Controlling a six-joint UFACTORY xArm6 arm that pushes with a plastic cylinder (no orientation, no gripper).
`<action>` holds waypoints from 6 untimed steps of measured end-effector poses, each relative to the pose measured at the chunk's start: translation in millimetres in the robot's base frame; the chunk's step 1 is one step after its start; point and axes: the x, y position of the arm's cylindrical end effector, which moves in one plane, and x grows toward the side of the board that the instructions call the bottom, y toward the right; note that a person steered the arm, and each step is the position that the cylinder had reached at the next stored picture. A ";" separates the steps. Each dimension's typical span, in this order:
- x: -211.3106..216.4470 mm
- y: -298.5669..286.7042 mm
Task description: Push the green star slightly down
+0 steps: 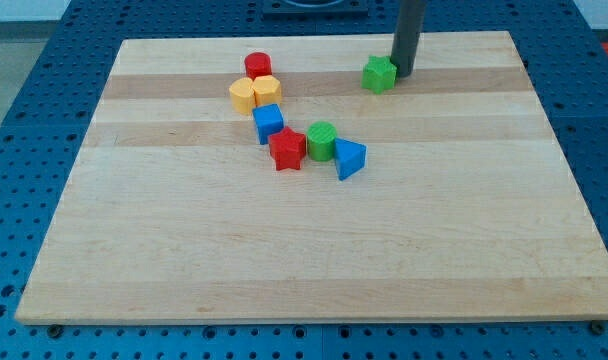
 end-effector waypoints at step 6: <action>28.5 1.7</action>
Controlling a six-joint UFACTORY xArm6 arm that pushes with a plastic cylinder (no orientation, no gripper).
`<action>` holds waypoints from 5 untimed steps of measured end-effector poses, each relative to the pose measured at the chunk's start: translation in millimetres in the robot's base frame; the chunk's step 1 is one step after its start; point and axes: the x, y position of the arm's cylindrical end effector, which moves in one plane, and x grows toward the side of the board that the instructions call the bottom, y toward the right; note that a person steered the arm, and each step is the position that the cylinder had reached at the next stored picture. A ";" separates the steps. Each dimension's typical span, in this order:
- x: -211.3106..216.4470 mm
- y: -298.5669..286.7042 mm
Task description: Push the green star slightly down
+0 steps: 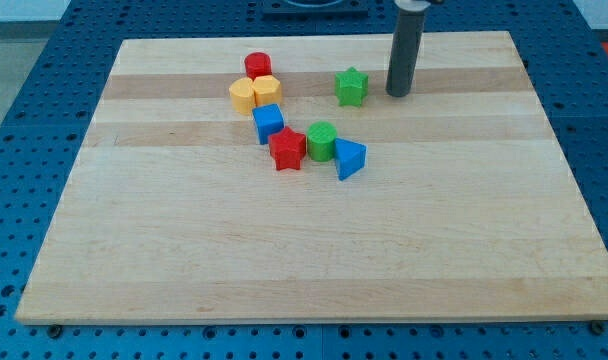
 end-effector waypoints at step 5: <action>20.1 -50.1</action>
